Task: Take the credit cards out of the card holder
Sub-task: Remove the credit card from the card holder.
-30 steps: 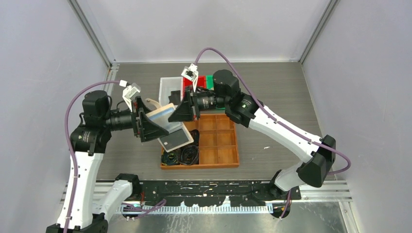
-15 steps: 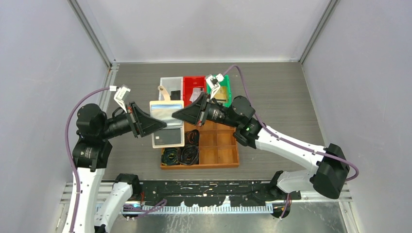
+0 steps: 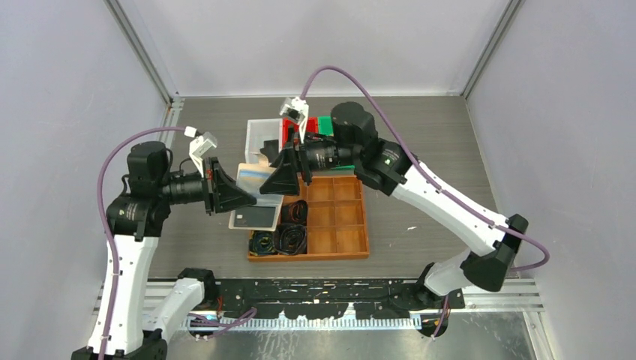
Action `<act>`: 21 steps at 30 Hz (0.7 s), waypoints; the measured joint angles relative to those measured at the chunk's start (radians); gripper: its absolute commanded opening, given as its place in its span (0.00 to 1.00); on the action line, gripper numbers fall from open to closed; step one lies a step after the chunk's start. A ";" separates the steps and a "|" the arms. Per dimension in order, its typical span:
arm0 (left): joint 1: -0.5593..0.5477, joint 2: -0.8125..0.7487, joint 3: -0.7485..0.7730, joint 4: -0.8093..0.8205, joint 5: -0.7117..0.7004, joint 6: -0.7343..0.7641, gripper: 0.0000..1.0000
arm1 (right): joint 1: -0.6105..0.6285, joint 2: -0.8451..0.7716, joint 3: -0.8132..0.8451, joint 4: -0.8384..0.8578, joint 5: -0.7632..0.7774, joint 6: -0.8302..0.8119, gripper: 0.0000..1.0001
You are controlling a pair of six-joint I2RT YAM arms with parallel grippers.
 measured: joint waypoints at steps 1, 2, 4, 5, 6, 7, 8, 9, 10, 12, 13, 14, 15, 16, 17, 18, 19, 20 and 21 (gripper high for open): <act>0.002 0.014 0.022 -0.042 0.006 0.057 0.00 | -0.002 0.020 0.041 -0.061 -0.018 -0.039 0.65; 0.002 0.027 0.043 -0.087 0.013 0.114 0.00 | -0.004 0.043 0.084 -0.131 -0.039 -0.085 0.65; 0.002 0.047 0.073 -0.177 0.023 0.217 0.00 | -0.009 0.083 0.136 -0.233 -0.074 -0.159 0.63; 0.002 0.054 0.081 -0.208 0.026 0.250 0.00 | -0.008 0.097 0.148 -0.272 -0.090 -0.187 0.61; 0.001 0.061 0.088 -0.240 0.027 0.290 0.00 | -0.008 0.106 0.150 -0.299 -0.101 -0.206 0.58; 0.001 0.068 0.094 -0.267 0.029 0.321 0.00 | -0.008 0.114 0.150 -0.330 -0.114 -0.225 0.53; 0.001 0.076 0.098 -0.292 0.029 0.350 0.00 | -0.008 0.121 0.150 -0.356 -0.123 -0.237 0.49; 0.002 0.082 0.102 -0.312 0.030 0.374 0.00 | -0.008 0.127 0.150 -0.374 -0.131 -0.248 0.46; 0.002 0.090 0.106 -0.335 0.031 0.402 0.00 | -0.008 0.130 0.150 -0.383 -0.137 -0.252 0.41; 0.001 0.099 0.109 -0.357 0.034 0.429 0.00 | -0.008 0.135 0.150 -0.381 -0.150 -0.248 0.24; 0.001 0.101 0.111 -0.365 0.035 0.440 0.02 | -0.008 0.135 0.150 -0.373 -0.156 -0.241 0.14; 0.001 0.103 0.113 -0.370 0.040 0.447 0.08 | -0.008 0.136 0.150 -0.362 -0.158 -0.226 0.04; 0.001 0.104 0.115 -0.373 0.046 0.451 0.25 | -0.008 0.136 0.149 -0.351 -0.160 -0.221 0.01; 0.002 0.103 0.118 -0.371 0.047 0.450 0.47 | -0.008 0.136 0.146 -0.340 -0.164 -0.207 0.01; 0.002 0.102 0.119 -0.362 0.046 0.446 0.63 | -0.010 0.135 0.136 -0.314 -0.165 -0.187 0.01; 0.003 0.100 0.119 -0.352 0.041 0.435 0.76 | -0.013 0.134 0.125 -0.287 -0.165 -0.162 0.01; 0.003 0.098 0.118 -0.339 0.039 0.423 0.89 | -0.021 0.132 0.102 -0.232 -0.153 -0.132 0.01; 0.002 0.092 0.110 -0.315 0.032 0.389 0.98 | -0.025 0.126 0.077 -0.182 -0.145 -0.105 0.01; 0.002 0.080 0.095 -0.281 0.023 0.353 0.99 | -0.034 0.113 0.032 -0.113 -0.132 -0.058 0.01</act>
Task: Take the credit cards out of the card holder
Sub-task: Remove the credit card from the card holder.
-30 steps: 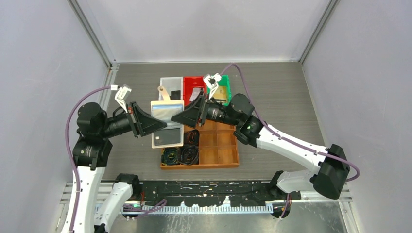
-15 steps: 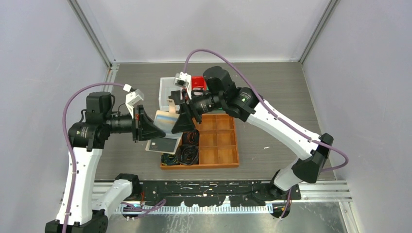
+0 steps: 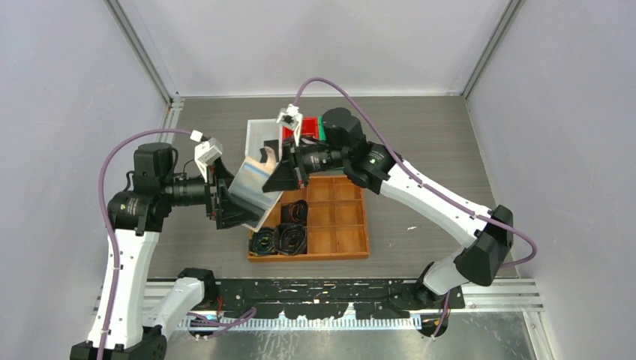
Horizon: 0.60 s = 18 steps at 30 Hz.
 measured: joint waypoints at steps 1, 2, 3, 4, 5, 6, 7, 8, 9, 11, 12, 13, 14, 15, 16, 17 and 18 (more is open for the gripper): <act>0.000 -0.016 -0.023 0.040 -0.009 -0.048 1.00 | -0.016 -0.019 -0.055 0.078 0.014 0.053 0.01; 0.000 -0.038 -0.056 0.087 -0.018 -0.104 1.00 | -0.032 -0.038 -0.103 0.143 0.029 0.100 0.01; 0.000 -0.062 -0.093 0.134 -0.026 -0.163 1.00 | -0.054 -0.066 -0.172 0.236 0.051 0.158 0.01; 0.000 -0.085 -0.131 0.182 -0.030 -0.224 0.99 | -0.076 -0.101 -0.253 0.338 0.077 0.219 0.01; 0.000 -0.108 -0.167 0.230 -0.033 -0.289 0.97 | -0.089 -0.126 -0.302 0.394 0.097 0.259 0.01; 0.000 -0.127 -0.201 0.281 -0.033 -0.362 0.95 | -0.103 -0.157 -0.366 0.476 0.132 0.307 0.01; 0.000 -0.141 -0.228 0.331 -0.032 -0.431 0.94 | -0.112 -0.179 -0.404 0.526 0.154 0.340 0.01; 0.000 -0.150 -0.252 0.384 -0.031 -0.500 0.93 | -0.116 -0.201 -0.446 0.589 0.182 0.378 0.01; 0.000 -0.155 -0.268 0.431 -0.031 -0.556 0.91 | -0.115 -0.217 -0.478 0.647 0.204 0.412 0.01; 0.000 -0.161 -0.289 0.533 -0.025 -0.681 0.86 | -0.111 -0.242 -0.528 0.760 0.240 0.475 0.01; 0.000 -0.160 -0.293 0.583 -0.023 -0.732 0.83 | -0.108 -0.249 -0.544 0.809 0.255 0.502 0.01; 0.000 -0.157 -0.294 0.629 -0.022 -0.780 0.80 | -0.106 -0.254 -0.554 0.841 0.265 0.519 0.01; 0.000 -0.153 -0.295 0.676 -0.023 -0.826 0.78 | -0.103 -0.258 -0.563 0.875 0.277 0.539 0.01; 0.000 -0.148 -0.295 0.710 -0.023 -0.857 0.75 | -0.100 -0.263 -0.571 0.901 0.288 0.552 0.01; 0.000 -0.144 -0.295 0.739 -0.024 -0.884 0.72 | -0.097 -0.267 -0.580 0.923 0.299 0.564 0.01; 0.000 -0.141 -0.295 0.770 -0.024 -0.914 0.68 | -0.093 -0.273 -0.587 0.939 0.307 0.571 0.01; 0.001 -0.139 -0.295 0.797 -0.025 -0.940 0.64 | -0.091 -0.280 -0.597 0.958 0.317 0.580 0.01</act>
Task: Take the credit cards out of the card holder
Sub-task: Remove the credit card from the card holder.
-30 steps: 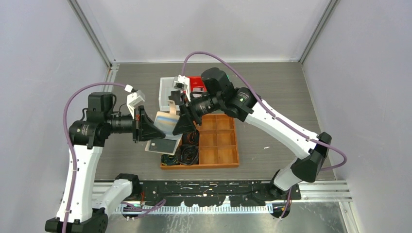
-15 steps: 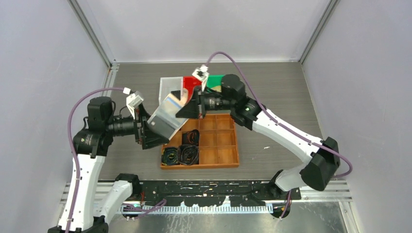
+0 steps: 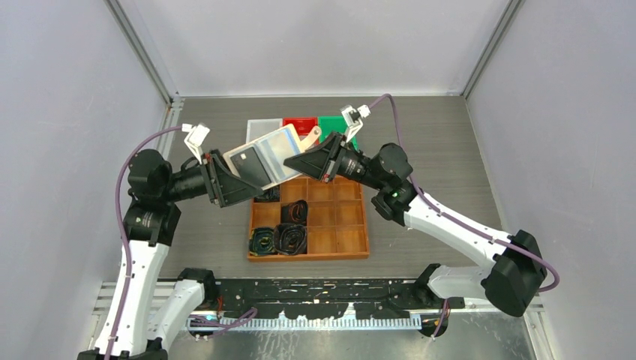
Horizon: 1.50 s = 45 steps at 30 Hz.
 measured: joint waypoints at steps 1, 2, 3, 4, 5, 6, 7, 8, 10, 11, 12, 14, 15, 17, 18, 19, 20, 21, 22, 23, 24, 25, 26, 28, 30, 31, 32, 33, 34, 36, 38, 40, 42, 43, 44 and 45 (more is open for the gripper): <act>0.001 0.003 0.000 0.029 -0.003 -0.029 0.61 | 0.002 -0.008 -0.012 0.016 0.009 0.008 0.01; 0.002 0.005 -0.002 0.052 -0.005 -0.050 0.57 | 0.005 -0.015 -0.023 0.031 0.019 0.016 0.01; 0.003 0.010 -0.004 0.076 -0.008 -0.072 0.52 | 0.006 -0.019 -0.032 0.044 0.026 0.023 0.01; 0.004 0.015 -0.008 0.100 -0.010 -0.092 0.47 | 0.010 -0.022 -0.043 0.063 0.035 0.033 0.01; 0.005 0.021 -0.010 0.118 -0.014 -0.105 0.42 | 0.014 -0.022 -0.053 0.081 0.044 0.041 0.01; 0.006 0.027 -0.010 0.134 -0.017 -0.123 0.39 | 0.019 -0.022 -0.064 0.097 0.054 0.048 0.01; 0.010 0.034 -0.010 0.152 -0.018 -0.132 0.38 | 0.022 -0.022 -0.079 0.116 0.066 0.058 0.01; 0.013 0.039 -0.010 0.160 -0.019 -0.141 0.36 | 0.028 -0.022 -0.085 0.125 0.071 0.061 0.01; 0.020 0.052 -0.010 0.180 -0.024 -0.155 0.33 | 0.039 -0.022 -0.107 0.147 0.092 0.069 0.01; 0.025 0.059 -0.010 0.187 -0.026 -0.163 0.32 | 0.045 -0.022 -0.114 0.155 0.101 0.070 0.01; 0.030 0.065 -0.010 0.192 -0.029 -0.172 0.29 | 0.051 -0.022 -0.123 0.164 0.115 0.072 0.01; 0.037 0.074 -0.010 0.201 -0.037 -0.182 0.20 | 0.060 -0.022 -0.135 0.181 0.138 0.074 0.08; 0.040 0.076 -0.010 0.208 -0.040 -0.187 0.13 | 0.064 -0.024 -0.141 0.187 0.151 0.074 0.19; 0.041 0.076 -0.009 0.220 -0.043 -0.194 0.03 | 0.068 -0.027 -0.147 0.187 0.174 0.076 0.36; 0.041 0.076 -0.005 0.215 -0.045 -0.181 0.00 | 0.069 -0.028 -0.148 0.180 0.183 0.078 0.44; 0.041 0.076 0.004 0.194 -0.051 -0.160 0.00 | 0.069 -0.030 -0.148 0.171 0.196 0.078 0.51; 0.042 0.079 0.018 0.163 -0.058 -0.126 0.00 | 0.069 -0.036 -0.148 0.153 0.209 0.077 0.57; 0.042 0.084 0.041 0.116 -0.068 -0.078 0.00 | 0.068 -0.049 -0.147 0.122 0.225 0.070 0.64; 0.042 0.089 0.065 0.068 -0.075 -0.013 0.00 | 0.066 -0.067 -0.146 0.077 0.242 0.057 0.68; 0.042 0.095 0.092 0.011 -0.079 0.059 0.00 | 0.063 -0.085 -0.143 0.034 0.254 0.042 0.73; 0.043 0.101 0.115 -0.039 -0.080 0.125 0.00 | 0.060 -0.108 -0.132 -0.032 0.269 0.014 0.80; 0.043 0.109 0.145 -0.105 -0.076 0.206 0.00 | 0.056 -0.126 -0.110 -0.103 0.280 -0.018 0.83; 0.043 0.117 0.166 -0.155 -0.070 0.267 0.00 | 0.053 -0.136 -0.087 -0.158 0.285 -0.045 0.86; 0.043 0.146 0.221 -0.291 -0.041 0.422 0.00 | 0.044 -0.147 -0.003 -0.297 0.284 -0.137 0.90; 0.043 0.174 0.268 -0.421 -0.018 0.573 0.00 | 0.034 -0.144 0.096 -0.425 0.264 -0.237 0.93; 0.043 0.187 0.286 -0.483 -0.011 0.643 0.00 | 0.029 -0.141 0.145 -0.481 0.249 -0.286 0.94; 0.043 0.198 0.304 -0.551 -0.003 0.718 0.00 | 0.027 -0.135 0.196 -0.539 0.227 -0.337 0.95; 0.043 0.208 0.317 -0.609 0.003 0.782 0.00 | 0.024 -0.127 0.248 -0.591 0.201 -0.391 0.95; 0.043 0.216 0.330 -0.670 0.008 0.843 0.00 | 0.023 -0.113 0.304 -0.646 0.166 -0.453 0.95; 0.041 0.235 0.355 -0.773 0.015 0.953 0.00 | 0.023 -0.084 0.375 -0.716 0.100 -0.543 0.95; 0.034 0.255 0.381 -0.869 0.021 1.051 0.00 | 0.023 -0.047 0.431 -0.777 0.017 -0.621 0.95; 0.019 0.269 0.395 -0.943 0.021 1.124 0.00 | 0.024 -0.003 0.465 -0.832 -0.073 -0.682 0.94; -0.008 0.280 0.400 -1.005 0.018 1.181 0.00 | 0.026 0.043 0.488 -0.878 -0.150 -0.724 0.92; -0.023 0.282 0.400 -1.028 0.016 1.200 0.00 | 0.030 0.068 0.498 -0.901 -0.185 -0.743 0.91; -0.041 0.285 0.400 -1.049 0.011 1.219 0.00 | 0.034 0.093 0.507 -0.924 -0.214 -0.761 0.90; -0.058 0.287 0.400 -1.069 0.007 1.235 0.00 | 0.038 0.114 0.515 -0.944 -0.237 -0.777 0.88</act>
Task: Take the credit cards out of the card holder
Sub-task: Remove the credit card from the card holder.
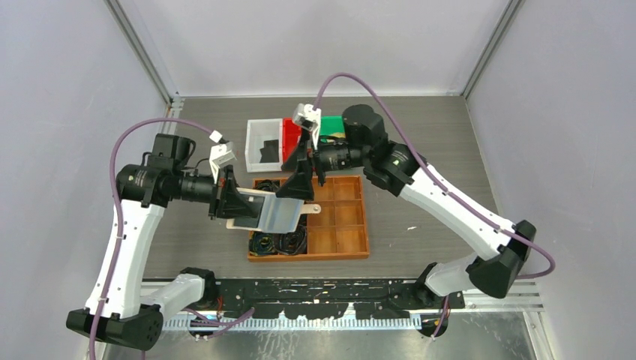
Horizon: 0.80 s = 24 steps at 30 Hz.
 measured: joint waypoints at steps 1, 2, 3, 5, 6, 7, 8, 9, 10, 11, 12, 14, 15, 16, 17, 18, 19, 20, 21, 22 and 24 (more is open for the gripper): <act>-0.011 0.000 0.000 -0.013 -0.003 0.010 0.00 | 0.003 0.016 0.005 -0.016 -0.016 -0.013 0.86; -0.019 0.000 0.000 -0.021 -0.005 0.014 0.00 | 0.006 0.033 0.013 -0.037 -0.033 -0.027 0.84; -0.025 0.000 0.003 -0.031 -0.007 0.020 0.00 | 0.010 0.048 0.019 -0.054 -0.050 -0.039 0.82; -0.031 0.000 0.013 -0.043 -0.011 0.032 0.00 | 0.018 0.071 0.029 -0.082 -0.079 -0.059 0.78; -0.032 0.000 0.017 -0.047 -0.014 0.035 0.00 | 0.022 0.075 0.031 -0.091 -0.091 -0.066 0.75; -0.033 0.000 0.021 -0.050 -0.016 0.038 0.00 | 0.027 0.076 0.031 -0.099 -0.105 -0.073 0.70; -0.034 0.000 0.024 -0.055 -0.019 0.039 0.00 | 0.032 0.076 0.031 -0.103 -0.115 -0.077 0.65; -0.035 0.000 0.027 -0.058 -0.023 0.042 0.00 | 0.040 0.076 0.031 -0.102 -0.128 -0.079 0.57; -0.035 0.000 0.028 -0.060 -0.026 0.043 0.00 | 0.048 0.076 0.031 -0.100 -0.140 -0.082 0.48; -0.035 0.000 0.029 -0.061 -0.027 0.043 0.00 | 0.057 0.076 0.031 -0.099 -0.149 -0.084 0.41; -0.036 0.000 0.029 -0.062 -0.031 0.043 0.00 | 0.067 0.076 0.030 -0.098 -0.156 -0.078 0.35; -0.037 0.001 0.030 -0.061 -0.033 0.040 0.00 | 0.077 0.076 0.021 -0.079 -0.164 -0.067 0.22; -0.037 0.001 0.031 -0.061 -0.033 0.036 0.00 | 0.079 0.075 0.012 -0.063 -0.165 -0.057 0.13; -0.037 0.000 0.031 -0.061 -0.033 0.032 0.00 | 0.080 0.074 -0.001 -0.042 -0.166 -0.046 0.05; -0.037 0.000 0.031 -0.061 -0.033 0.026 0.00 | 0.080 0.072 -0.017 -0.022 -0.165 -0.034 0.01; -0.037 0.000 0.031 -0.060 -0.033 0.014 0.00 | 0.080 0.070 -0.029 -0.011 -0.161 -0.025 0.01; -0.038 -0.002 0.031 -0.052 -0.034 0.002 0.02 | 0.076 0.069 -0.040 0.002 -0.155 -0.014 0.01; -0.038 -0.002 0.031 -0.045 -0.036 -0.014 0.06 | 0.073 0.068 -0.050 0.016 -0.148 -0.002 0.01; -0.038 -0.004 0.031 -0.035 -0.039 -0.029 0.18 | 0.071 0.064 -0.060 0.033 -0.138 0.009 0.01; -0.038 -0.007 0.031 -0.021 -0.042 -0.055 0.38 | 0.071 0.058 -0.069 0.046 -0.129 0.017 0.01; -0.038 -0.015 0.030 0.034 -0.038 -0.117 0.71 | 0.071 0.031 -0.102 0.084 -0.098 0.039 0.01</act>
